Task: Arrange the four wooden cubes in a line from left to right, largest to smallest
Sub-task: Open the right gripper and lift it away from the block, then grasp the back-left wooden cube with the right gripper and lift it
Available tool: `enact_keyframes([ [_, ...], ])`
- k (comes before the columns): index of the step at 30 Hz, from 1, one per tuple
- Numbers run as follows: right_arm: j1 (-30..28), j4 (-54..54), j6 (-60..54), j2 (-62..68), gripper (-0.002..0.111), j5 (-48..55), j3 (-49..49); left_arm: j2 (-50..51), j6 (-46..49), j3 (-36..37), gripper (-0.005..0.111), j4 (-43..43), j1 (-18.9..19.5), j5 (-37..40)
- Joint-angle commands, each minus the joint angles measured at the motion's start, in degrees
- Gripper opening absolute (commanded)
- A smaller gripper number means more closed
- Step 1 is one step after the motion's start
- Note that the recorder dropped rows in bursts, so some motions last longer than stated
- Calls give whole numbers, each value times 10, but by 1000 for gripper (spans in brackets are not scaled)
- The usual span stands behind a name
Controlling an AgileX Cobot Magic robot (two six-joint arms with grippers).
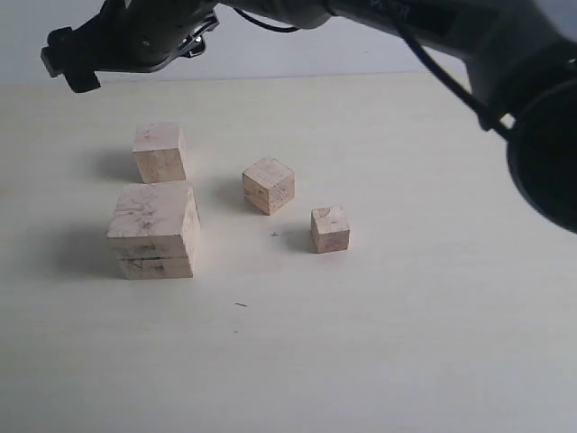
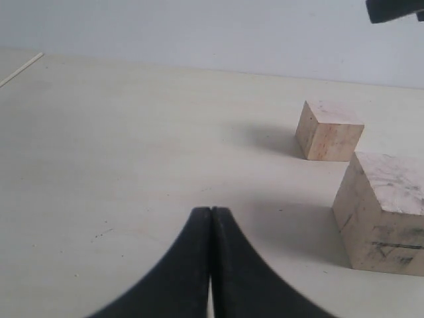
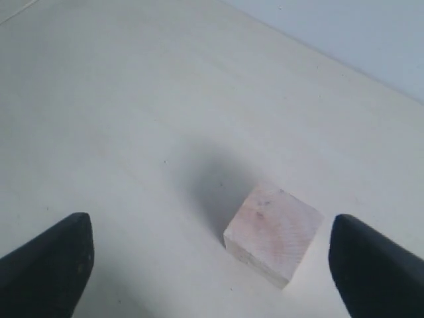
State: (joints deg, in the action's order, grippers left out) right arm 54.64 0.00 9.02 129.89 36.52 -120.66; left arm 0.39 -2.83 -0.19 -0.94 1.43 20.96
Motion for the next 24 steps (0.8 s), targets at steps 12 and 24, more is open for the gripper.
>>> enact_keyframes([
  [12,-15,-41,106,139,88,-24,-121,-4,-4,2,0,1,-3,-7],
  [24,-25,-45,146,184,88,-53,-130,-4,-4,2,0,1,-4,-7],
])
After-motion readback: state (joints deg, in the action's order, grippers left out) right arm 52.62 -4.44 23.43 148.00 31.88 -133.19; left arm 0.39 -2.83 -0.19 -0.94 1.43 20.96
